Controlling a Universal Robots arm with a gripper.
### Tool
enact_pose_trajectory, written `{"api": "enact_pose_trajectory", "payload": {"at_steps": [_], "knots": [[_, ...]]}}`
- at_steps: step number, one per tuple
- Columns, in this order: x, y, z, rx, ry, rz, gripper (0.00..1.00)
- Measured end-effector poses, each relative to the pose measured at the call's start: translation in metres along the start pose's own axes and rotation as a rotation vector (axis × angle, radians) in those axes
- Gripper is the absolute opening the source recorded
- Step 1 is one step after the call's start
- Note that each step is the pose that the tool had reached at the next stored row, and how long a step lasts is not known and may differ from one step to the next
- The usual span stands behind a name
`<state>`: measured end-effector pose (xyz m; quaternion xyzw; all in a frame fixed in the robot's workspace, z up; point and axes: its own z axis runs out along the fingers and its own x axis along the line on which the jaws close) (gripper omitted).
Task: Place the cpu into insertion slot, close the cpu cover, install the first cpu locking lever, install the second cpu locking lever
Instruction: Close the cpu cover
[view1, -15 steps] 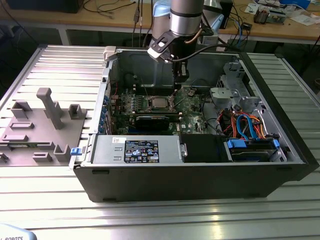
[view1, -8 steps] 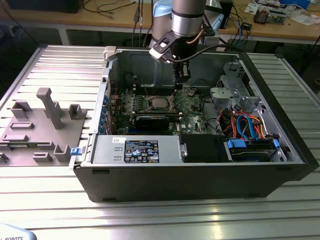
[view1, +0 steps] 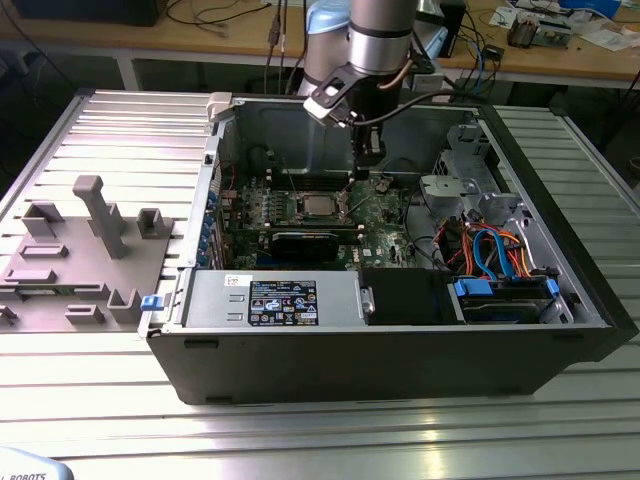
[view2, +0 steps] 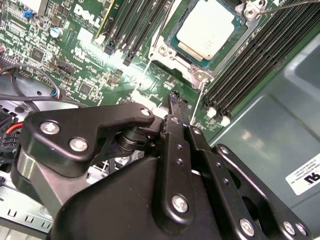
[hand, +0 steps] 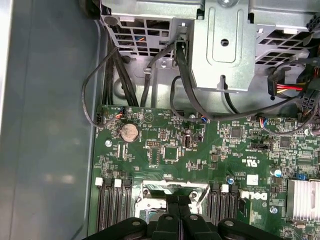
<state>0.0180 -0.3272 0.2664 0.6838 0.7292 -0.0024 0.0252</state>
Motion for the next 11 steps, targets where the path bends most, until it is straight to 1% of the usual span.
{"api": "enact_pose_trajectory", "payload": {"at_steps": [11], "knots": [[-0.0008,0.0137,0.0005,0.0003,0.0001,0.0,0.11]]}}
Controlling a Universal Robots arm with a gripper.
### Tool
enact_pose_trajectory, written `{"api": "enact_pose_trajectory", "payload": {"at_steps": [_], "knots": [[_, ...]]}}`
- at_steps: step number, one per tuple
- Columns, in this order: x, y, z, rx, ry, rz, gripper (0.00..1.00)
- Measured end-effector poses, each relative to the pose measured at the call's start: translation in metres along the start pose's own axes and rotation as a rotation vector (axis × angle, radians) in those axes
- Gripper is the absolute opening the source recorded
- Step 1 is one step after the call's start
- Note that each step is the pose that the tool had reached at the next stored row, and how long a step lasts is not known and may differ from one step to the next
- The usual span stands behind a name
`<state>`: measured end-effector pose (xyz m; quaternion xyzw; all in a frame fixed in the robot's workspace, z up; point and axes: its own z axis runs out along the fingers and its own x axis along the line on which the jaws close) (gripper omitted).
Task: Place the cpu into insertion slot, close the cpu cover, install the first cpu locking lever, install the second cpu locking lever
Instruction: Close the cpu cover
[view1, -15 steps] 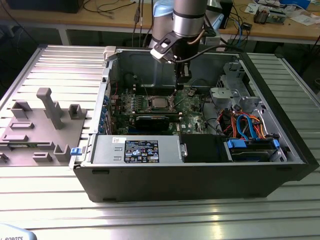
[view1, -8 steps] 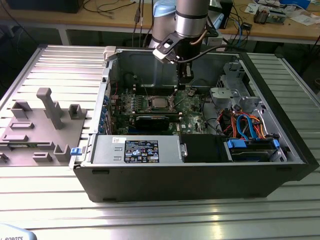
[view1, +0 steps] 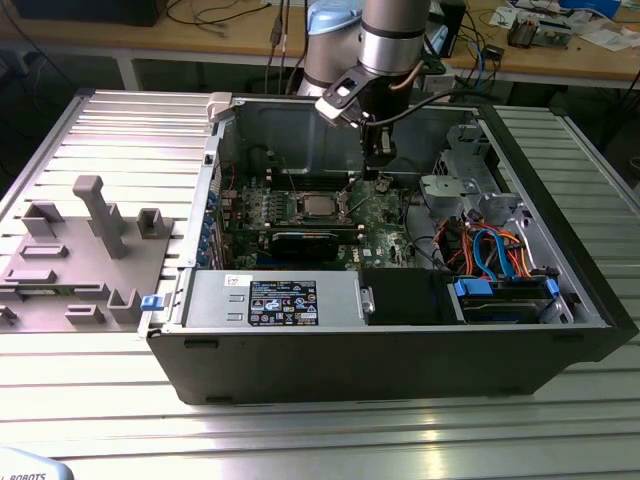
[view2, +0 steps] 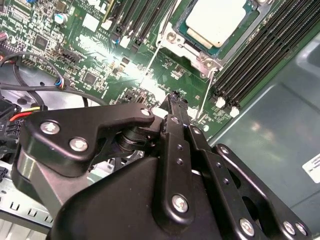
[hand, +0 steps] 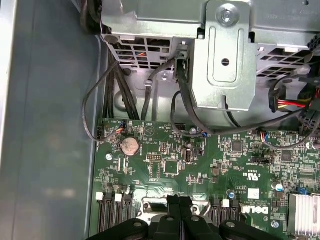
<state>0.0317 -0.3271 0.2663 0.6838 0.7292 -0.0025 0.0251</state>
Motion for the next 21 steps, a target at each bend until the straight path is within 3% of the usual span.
{"api": "enact_pose_trajectory", "payload": {"at_steps": [21], "knots": [[-0.001,0.017,0.0034,0.0036,0.0002,0.0,0.11]]}}
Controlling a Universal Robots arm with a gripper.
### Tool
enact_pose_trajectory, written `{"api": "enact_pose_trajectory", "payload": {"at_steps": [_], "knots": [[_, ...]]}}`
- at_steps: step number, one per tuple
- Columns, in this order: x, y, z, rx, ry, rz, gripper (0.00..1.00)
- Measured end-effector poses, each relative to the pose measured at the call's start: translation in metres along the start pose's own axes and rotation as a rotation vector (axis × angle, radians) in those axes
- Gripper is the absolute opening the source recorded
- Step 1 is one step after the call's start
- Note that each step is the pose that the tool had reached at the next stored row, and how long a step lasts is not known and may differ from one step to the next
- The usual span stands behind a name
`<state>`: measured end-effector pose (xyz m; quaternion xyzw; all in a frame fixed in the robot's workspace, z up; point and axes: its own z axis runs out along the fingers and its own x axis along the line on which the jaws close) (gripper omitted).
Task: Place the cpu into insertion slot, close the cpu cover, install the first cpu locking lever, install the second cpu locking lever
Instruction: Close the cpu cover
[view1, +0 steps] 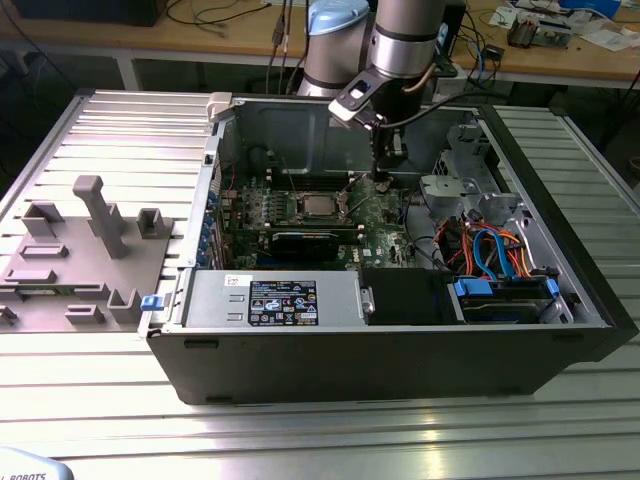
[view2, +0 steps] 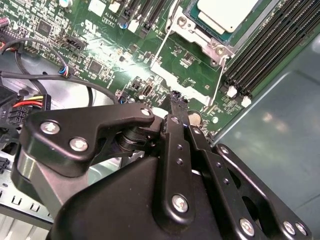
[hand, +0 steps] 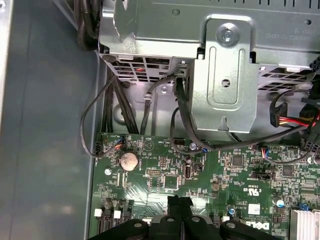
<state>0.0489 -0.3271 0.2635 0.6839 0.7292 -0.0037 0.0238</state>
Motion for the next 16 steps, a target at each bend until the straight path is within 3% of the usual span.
{"api": "enact_pose_trajectory", "payload": {"at_steps": [9,13,16], "knots": [[0.0004,0.0055,0.0066,0.005,0.0003,0.0,0.11],[0.0007,0.0045,0.0091,0.0054,0.0012,0.0,0.11],[0.001,0.0004,0.0091,0.0055,0.0012,0.0,0.11]]}}
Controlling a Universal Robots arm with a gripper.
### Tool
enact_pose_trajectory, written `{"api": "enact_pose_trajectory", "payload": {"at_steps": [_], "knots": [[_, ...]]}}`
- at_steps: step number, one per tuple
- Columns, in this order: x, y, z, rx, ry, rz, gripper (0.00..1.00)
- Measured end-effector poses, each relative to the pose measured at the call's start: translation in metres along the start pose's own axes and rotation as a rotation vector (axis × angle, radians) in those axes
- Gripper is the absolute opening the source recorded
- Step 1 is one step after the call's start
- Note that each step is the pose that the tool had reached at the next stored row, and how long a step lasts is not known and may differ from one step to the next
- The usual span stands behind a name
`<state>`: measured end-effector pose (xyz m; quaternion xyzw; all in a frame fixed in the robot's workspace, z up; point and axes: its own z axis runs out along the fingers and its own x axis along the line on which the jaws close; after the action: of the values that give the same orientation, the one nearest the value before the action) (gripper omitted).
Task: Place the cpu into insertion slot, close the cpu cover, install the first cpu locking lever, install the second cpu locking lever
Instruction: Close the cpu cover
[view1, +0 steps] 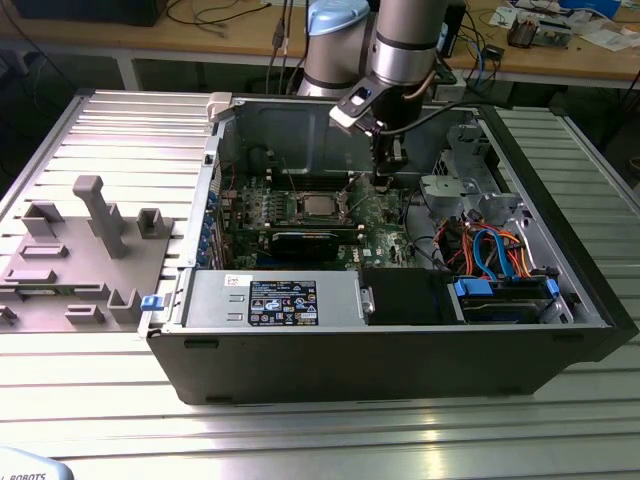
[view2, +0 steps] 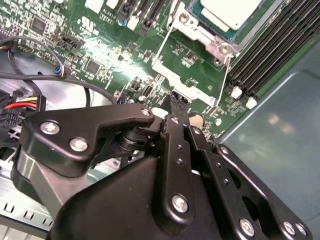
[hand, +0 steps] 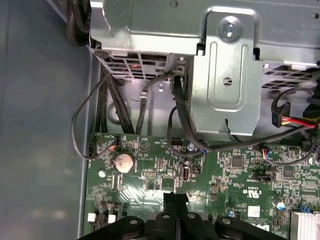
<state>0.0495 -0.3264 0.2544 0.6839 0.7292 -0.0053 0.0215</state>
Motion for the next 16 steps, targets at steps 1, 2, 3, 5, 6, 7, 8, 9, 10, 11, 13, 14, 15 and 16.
{"api": "enact_pose_trajectory", "payload": {"at_steps": [1,2,3,5,6,7,8,9,10,11,13,14,15,16], "knots": [[0.0002,-0.0025,-0.0001,0.0,0.0,0.0,0.11],[0.0003,-0.0043,-0.0001,-0.0001,0.0,0.0,0.11],[0.0005,-0.0069,-0.0002,-0.0003,0.0,0.0,0.11],[0.0008,-0.0113,-0.0003,-0.0011,-0.0001,0.0,0.11],[0.0008,-0.0127,-0.0003,-0.0014,-0.0001,0.0,0.11],[0.001,-0.015,-0.0003,-0.0019,0.0,0.0,0.11],[0.0012,-0.0182,-0.0004,-0.0025,-0.0001,0.0,0.11],[0.0014,-0.0209,-0.0005,-0.0033,-0.0002,0.0,0.11],[0.0015,-0.023,-0.0005,-0.0039,-0.0002,0.0,0.11],[0.0016,-0.0246,-0.0006,-0.0043,-0.0003,0.0,0.11],[0.002,-0.0311,-0.0007,-0.0048,-0.0002,0.0,0.11],[0.0022,-0.0331,-0.0008,-0.0048,-0.0003,0.0,0.11],[0.0022,-0.0343,-0.0008,-0.0048,-0.0002,0.0,0.11],[0.0024,-0.0368,-0.0009,-0.0048,-0.0002,0.0,0.11]]}}
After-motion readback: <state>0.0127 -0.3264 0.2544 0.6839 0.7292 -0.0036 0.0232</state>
